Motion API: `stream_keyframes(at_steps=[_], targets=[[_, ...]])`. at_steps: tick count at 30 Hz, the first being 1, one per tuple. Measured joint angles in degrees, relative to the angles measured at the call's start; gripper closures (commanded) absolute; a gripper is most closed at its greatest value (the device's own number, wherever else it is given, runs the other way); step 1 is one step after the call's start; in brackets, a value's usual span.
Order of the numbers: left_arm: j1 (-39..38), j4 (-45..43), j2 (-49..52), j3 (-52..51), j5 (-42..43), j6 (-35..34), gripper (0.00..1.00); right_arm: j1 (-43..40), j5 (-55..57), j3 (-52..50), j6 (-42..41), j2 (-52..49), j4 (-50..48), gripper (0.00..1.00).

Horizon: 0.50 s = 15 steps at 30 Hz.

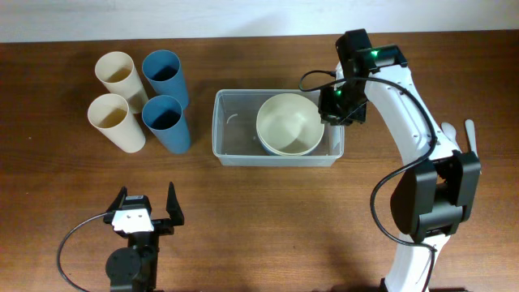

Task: Pack container
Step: 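Release the beige bowl and retract the right gripper to the right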

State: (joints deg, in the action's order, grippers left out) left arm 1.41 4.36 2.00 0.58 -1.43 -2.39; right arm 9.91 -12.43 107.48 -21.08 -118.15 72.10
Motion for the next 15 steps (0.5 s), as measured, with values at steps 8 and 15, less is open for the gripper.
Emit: stream_keyframes(at_steps=[8,15], targets=[[0.00,0.00,0.00,0.00,0.00,0.02,0.00,-3.74,1.07,9.33,-0.04,0.39,8.66,0.30],[0.00,0.00,0.00,0.00,0.00,0.02,0.00,-12.59,5.62,19.93,4.31,1.99,21.77,0.01]])
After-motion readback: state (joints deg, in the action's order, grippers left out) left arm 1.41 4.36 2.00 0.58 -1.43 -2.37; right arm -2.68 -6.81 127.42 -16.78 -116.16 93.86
